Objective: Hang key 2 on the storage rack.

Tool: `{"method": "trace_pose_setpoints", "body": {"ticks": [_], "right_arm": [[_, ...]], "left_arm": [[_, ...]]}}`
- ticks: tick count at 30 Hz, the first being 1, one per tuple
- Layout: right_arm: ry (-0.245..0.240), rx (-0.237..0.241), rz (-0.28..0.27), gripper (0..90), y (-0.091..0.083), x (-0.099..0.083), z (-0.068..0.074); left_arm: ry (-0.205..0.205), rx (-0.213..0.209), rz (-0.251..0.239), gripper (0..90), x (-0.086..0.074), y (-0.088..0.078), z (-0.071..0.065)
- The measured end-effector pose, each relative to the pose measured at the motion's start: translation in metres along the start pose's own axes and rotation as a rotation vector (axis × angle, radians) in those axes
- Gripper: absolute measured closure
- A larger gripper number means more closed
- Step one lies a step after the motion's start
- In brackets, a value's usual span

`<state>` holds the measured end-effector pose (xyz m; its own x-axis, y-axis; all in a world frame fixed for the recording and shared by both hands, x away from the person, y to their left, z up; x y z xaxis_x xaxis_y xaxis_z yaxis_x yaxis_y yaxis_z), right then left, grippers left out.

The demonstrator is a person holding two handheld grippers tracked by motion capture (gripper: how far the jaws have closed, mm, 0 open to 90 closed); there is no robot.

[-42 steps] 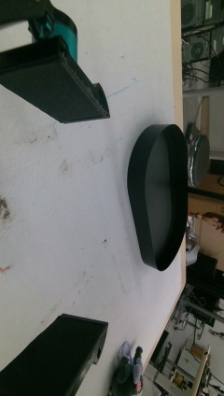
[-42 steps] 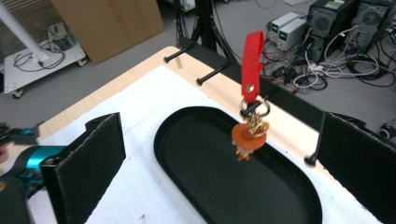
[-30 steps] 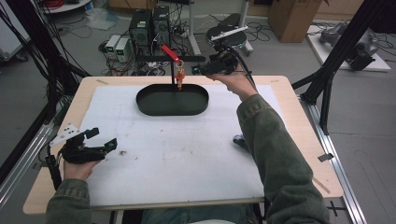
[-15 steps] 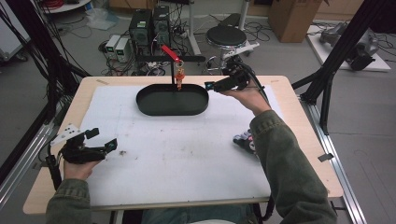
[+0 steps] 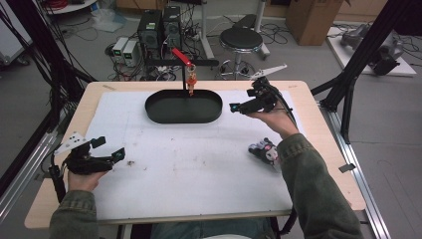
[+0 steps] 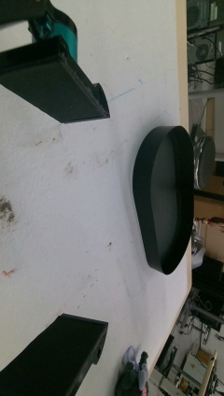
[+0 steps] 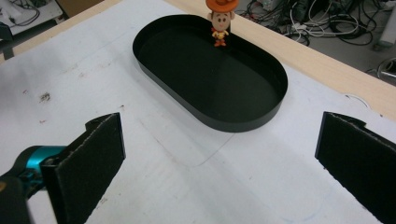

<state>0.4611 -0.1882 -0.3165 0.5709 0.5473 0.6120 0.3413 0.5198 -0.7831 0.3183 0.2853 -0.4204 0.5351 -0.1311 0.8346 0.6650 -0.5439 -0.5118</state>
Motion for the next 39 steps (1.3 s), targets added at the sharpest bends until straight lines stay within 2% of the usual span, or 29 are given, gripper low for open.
{"method": "trace_pose_setpoints", "body": {"ticks": [7,11,12,14,18,20,26,28,32,36,37,39], "right_arm": [[0.027,-0.014,-0.023,0.6,-0.006,-0.023,-0.008],[0.039,-0.016,-0.006,0.6,-0.008,-0.035,-0.01],[0.039,-0.027,0.004,0.6,-0.009,-0.043,-0.013],[0.052,-0.025,0.012,0.6,-0.009,-0.047,-0.013],[0.076,-0.036,0.021,0.6,-0.01,-0.066,-0.021],[0.083,-0.034,0.023,0.6,-0.01,-0.07,-0.021],[0.132,-0.004,0.034,0.6,-0.009,-0.096,-0.025],[0.135,-0.009,0.049,0.6,-0.009,-0.103,-0.026],[0.147,-0.008,0.046,0.6,-0.011,-0.113,-0.026],[0.163,-0.009,0.065,0.6,-0.01,-0.128,-0.027],[0.174,0.004,0.082,0.6,-0.008,-0.135,-0.027],[0.167,-0.006,0.102,0.6,-0.007,-0.141,-0.027]], "left_arm": [[0.005,-0.001,0.009,1.8,0.0,0.001,-0.001],[0.007,0.0,0.014,1.8,0.0,0.001,-0.001],[0.005,-0.002,0.01,1.8,0.0,0.001,-0.001],[0.005,-0.003,0.009,1.8,0.0,0.0,-0.002],[0.006,-0.006,0.012,1.8,-0.001,0.001,-0.003],[0.009,-0.005,0.014,1.8,-0.001,0.002,-0.003],[0.007,-0.008,0.017,1.8,-0.002,0.002,-0.006],[0.009,-0.009,0.018,1.8,-0.002,0.002,-0.006],[0.008,-0.012,0.017,1.8,-0.001,0.002,-0.006],[0.004,-0.012,0.015,1.8,-0.001,0.003,-0.006],[0.006,-0.012,0.017,1.8,-0.001,0.003,-0.006],[0.004,-0.012,0.015,1.8,-0.001,0.003,-0.006]]}}
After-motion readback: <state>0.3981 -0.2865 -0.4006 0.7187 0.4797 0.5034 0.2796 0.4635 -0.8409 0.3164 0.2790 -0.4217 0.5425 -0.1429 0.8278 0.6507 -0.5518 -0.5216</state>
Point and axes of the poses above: each handheld gripper's, and its own axes: y roughly forward along the jaws, x roughly out of its top, z roughly to its left, the point moved 3 cm from there along y, roughly forward along the jaws, and after that the axes turned 14 degrees about z, right-handed, at the moved point
